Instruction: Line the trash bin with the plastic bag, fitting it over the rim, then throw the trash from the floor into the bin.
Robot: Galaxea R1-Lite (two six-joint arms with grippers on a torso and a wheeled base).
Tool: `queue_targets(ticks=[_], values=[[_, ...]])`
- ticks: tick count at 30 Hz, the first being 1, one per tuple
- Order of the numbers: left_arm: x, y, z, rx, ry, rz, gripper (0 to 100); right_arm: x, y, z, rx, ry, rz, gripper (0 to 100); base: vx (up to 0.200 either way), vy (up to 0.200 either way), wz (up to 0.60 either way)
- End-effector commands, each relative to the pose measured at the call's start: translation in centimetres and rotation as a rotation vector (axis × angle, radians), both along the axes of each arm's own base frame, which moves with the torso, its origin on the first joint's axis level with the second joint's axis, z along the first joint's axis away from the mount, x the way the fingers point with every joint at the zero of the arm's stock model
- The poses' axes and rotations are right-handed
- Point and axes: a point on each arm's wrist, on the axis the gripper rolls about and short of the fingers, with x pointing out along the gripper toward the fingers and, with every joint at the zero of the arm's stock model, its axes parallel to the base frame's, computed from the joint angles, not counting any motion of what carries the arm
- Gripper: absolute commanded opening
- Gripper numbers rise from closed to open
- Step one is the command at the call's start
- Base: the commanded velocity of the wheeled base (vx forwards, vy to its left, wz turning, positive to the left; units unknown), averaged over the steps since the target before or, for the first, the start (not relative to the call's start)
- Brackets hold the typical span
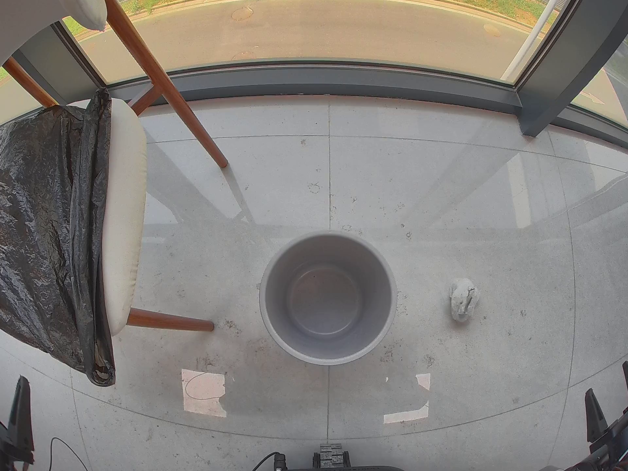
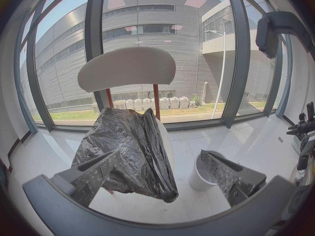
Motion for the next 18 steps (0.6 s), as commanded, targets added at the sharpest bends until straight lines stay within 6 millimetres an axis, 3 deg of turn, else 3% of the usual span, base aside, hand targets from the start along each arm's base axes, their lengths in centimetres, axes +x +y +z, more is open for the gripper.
queue_targets(ticks=[1,2,6,18], values=[[4.5,-0.1,5.4,-0.003,0.159,-0.008,100,0.0,0.0,-0.5,0.002,0.0,0.001,100,0.0,0.0,0.0],[4.5,-0.1,5.4,-0.003,0.159,-0.008,100,0.0,0.0,-0.5,0.002,0.0,0.001,100,0.0,0.0,0.0],[7.7,-0.1,6.9,-0.026,0.252,-0.012,100,0.0,0.0,-0.5,0.002,0.0,0.001,100,0.0,0.0,0.0],[15.1,-0.2,8.8,-0.11,0.454,-0.01,100,0.0,0.0,-0.5,0.006,0.0,0.001,100,0.0,0.0,0.0]])
